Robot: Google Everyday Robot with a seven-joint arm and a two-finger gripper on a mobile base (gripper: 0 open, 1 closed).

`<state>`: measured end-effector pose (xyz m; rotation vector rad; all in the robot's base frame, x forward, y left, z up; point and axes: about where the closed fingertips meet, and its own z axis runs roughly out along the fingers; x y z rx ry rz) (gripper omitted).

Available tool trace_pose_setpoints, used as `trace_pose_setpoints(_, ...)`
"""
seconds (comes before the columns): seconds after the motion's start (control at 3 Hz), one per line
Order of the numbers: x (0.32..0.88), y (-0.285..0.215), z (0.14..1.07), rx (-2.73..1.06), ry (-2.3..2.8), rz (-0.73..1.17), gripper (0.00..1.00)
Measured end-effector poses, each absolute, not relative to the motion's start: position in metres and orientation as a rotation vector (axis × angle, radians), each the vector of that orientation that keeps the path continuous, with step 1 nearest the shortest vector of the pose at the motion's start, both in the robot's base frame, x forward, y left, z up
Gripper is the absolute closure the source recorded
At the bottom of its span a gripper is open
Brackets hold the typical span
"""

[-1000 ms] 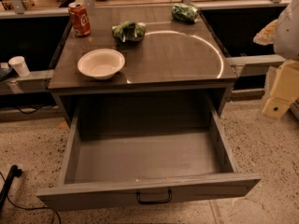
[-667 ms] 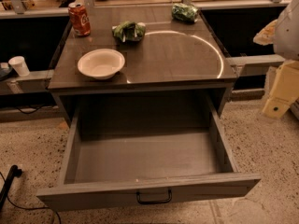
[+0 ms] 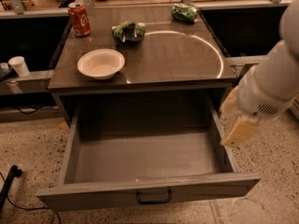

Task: Close top drawer

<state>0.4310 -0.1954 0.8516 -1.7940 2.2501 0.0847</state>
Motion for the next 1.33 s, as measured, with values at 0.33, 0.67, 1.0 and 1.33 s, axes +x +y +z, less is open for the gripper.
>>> trace_pose_setpoints(0.33, 0.411, -0.189, 0.751, -1.856, 2.309, 0.212, 0.63)
trace_pose_setpoints(0.67, 0.391, -0.179, 0.694, -1.931, 2.316, 0.317, 0.87)
trace_pose_setpoints(1.0, 0.387, -0.175, 0.692, -1.955, 2.293, 0.344, 1.0)
trace_pose_setpoints(1.33, 0.388, -0.169, 0.699, -1.972, 2.248, 0.374, 1.0)
